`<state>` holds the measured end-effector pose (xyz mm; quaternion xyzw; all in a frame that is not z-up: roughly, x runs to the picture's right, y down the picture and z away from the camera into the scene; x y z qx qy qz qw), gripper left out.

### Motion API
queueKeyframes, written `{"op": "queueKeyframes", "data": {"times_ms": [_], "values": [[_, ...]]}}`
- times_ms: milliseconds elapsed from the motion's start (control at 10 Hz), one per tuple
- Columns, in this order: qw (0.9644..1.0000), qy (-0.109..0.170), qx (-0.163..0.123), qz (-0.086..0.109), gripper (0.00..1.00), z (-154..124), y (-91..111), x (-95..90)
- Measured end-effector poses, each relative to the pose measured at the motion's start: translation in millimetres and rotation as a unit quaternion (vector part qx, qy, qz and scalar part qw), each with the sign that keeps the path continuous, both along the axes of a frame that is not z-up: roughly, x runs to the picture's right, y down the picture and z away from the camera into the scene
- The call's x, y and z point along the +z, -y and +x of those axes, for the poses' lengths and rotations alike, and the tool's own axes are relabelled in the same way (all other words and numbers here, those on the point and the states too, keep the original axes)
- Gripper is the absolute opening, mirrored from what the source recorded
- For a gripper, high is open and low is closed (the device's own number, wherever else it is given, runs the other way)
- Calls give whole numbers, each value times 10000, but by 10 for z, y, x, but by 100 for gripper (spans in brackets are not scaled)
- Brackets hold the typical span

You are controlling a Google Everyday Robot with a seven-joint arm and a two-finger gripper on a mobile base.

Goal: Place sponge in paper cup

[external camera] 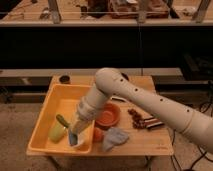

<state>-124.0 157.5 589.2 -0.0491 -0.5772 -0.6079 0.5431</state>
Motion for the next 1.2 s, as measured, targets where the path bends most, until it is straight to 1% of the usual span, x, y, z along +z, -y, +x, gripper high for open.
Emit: {"op": "queueKeyframes", "data": {"times_ms": [200,500,900,1200], "values": [[9999,136,12,-96,12,-37,-1,35],[9996,213,-22,-184,12,-106,-5,51],[9993,237,-153,-245,12,-159,-21,78],[9988,256,-234,-348,12,-130,-33,131]]}}
